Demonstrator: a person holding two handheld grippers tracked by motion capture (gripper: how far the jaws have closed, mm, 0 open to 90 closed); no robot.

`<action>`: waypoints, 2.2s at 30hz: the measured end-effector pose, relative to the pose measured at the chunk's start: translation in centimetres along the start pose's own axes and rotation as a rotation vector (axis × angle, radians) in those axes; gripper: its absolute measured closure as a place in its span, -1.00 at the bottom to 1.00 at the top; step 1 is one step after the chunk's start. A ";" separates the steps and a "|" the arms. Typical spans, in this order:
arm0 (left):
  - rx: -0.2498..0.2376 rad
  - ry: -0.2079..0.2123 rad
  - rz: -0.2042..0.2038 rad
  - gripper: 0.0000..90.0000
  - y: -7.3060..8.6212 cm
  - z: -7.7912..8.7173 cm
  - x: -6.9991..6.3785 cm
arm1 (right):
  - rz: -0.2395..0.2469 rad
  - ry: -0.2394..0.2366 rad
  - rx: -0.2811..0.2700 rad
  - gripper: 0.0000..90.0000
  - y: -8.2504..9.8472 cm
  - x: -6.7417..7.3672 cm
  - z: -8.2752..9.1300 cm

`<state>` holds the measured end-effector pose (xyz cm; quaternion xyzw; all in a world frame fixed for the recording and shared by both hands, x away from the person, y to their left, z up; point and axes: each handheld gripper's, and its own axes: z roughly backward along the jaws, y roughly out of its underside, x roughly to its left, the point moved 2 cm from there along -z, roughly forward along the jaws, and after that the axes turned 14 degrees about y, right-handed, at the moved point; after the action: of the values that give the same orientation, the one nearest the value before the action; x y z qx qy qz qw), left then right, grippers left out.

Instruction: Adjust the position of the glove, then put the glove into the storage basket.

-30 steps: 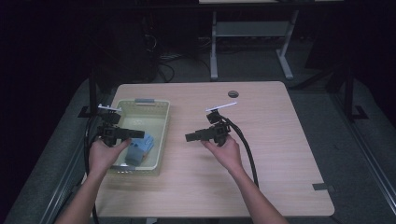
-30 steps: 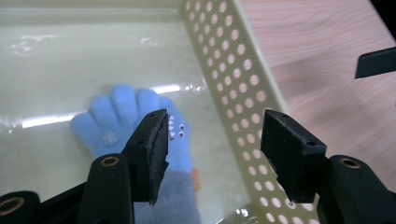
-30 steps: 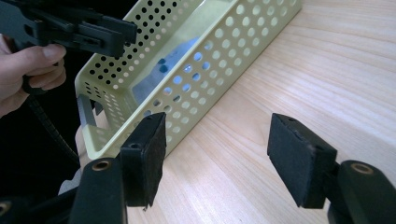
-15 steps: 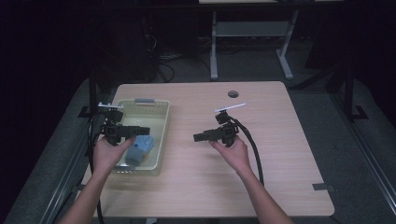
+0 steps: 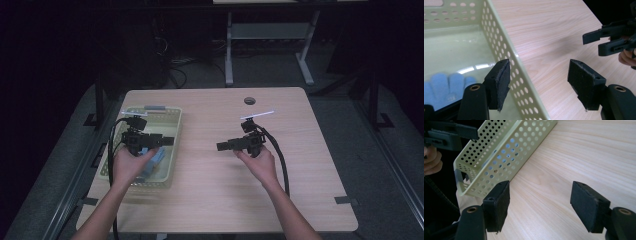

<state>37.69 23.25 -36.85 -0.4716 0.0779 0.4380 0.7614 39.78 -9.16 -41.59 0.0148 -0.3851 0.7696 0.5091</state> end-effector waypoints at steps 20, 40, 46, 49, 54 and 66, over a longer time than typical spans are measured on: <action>0.009 0.040 -0.013 -0.28 -0.6 -1.6 -1.4 | -0.027 0.023 -0.006 -0.35 1.1 -2.1 1.3; 0.038 0.075 -0.052 -0.31 -0.9 -5.4 -3.8 | -0.058 0.048 -0.005 -0.35 2.7 -5.0 3.6; 0.047 0.089 -0.059 -0.32 -0.7 -6.5 -4.6 | -0.080 0.063 -0.003 -0.37 3.4 -6.0 4.4; 0.049 0.088 -0.066 -0.32 -0.7 -7.0 -4.8 | -0.078 0.070 -0.007 -0.37 3.5 -6.4 4.9; 0.050 0.095 -0.067 -0.32 -0.4 -7.7 -5.0 | -0.080 0.075 -0.019 -0.37 3.7 -6.8 5.5; 0.052 0.112 -0.068 -0.33 0.1 -9.3 -5.9 | -0.103 0.085 -0.012 -0.38 5.3 -8.5 6.0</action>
<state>36.74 12.44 -38.83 -0.4777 0.1157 0.3826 0.7823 37.46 -20.32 -43.94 -0.0011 -0.3665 0.7398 0.5642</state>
